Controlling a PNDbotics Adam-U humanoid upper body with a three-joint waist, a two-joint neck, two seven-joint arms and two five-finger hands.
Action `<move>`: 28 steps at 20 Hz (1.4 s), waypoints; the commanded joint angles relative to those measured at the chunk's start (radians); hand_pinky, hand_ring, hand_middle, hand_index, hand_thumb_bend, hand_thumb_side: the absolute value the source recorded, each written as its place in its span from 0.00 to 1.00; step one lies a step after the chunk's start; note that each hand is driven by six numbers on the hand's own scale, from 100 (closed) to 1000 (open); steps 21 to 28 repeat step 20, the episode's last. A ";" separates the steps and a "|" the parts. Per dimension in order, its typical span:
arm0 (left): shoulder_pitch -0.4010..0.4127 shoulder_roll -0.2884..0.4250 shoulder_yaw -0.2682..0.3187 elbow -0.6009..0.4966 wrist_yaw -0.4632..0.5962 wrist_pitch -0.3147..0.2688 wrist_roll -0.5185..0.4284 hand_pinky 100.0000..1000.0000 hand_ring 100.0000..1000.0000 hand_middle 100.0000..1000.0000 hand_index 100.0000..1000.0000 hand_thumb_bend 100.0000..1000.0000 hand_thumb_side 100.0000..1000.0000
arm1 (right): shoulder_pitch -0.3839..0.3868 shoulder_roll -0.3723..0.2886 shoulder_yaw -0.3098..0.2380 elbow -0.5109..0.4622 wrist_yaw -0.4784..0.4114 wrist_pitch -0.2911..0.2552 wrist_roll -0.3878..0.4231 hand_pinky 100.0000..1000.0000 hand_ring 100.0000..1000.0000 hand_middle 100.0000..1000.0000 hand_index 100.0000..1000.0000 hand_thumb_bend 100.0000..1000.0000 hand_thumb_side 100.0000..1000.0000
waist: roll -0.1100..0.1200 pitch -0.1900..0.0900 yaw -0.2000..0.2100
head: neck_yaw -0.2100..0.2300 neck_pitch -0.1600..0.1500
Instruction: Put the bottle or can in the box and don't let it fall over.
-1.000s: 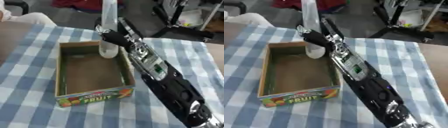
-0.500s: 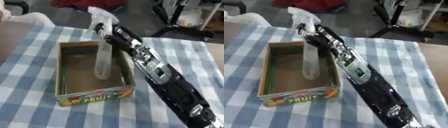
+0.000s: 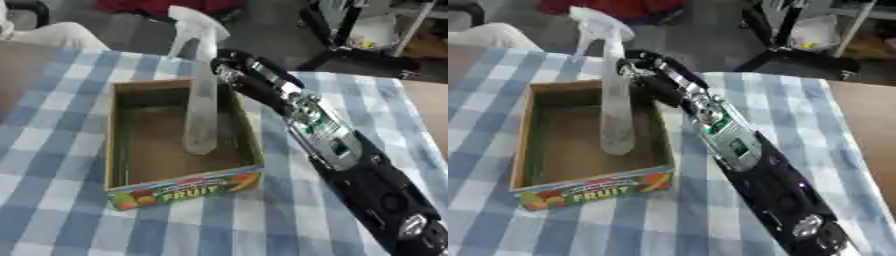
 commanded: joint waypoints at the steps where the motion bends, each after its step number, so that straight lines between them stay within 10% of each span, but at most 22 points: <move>1: 0.002 0.033 0.010 -0.015 -0.005 0.000 0.003 0.98 0.42 0.53 0.75 0.65 0.38 | -0.003 -0.037 -0.015 -0.047 -0.018 -0.001 0.011 0.87 1.00 1.00 0.92 0.00 0.75 | 0.013 -0.030 -0.008 | 0.011 0.011; 28: 0.039 0.033 0.015 -0.006 -0.011 -0.001 0.009 0.98 0.43 0.52 0.75 0.65 0.38 | 0.178 -0.202 -0.139 -0.246 -0.230 0.035 -0.151 0.76 0.94 1.00 0.84 0.00 0.73 | 0.055 -0.070 -0.118 | 0.060 0.060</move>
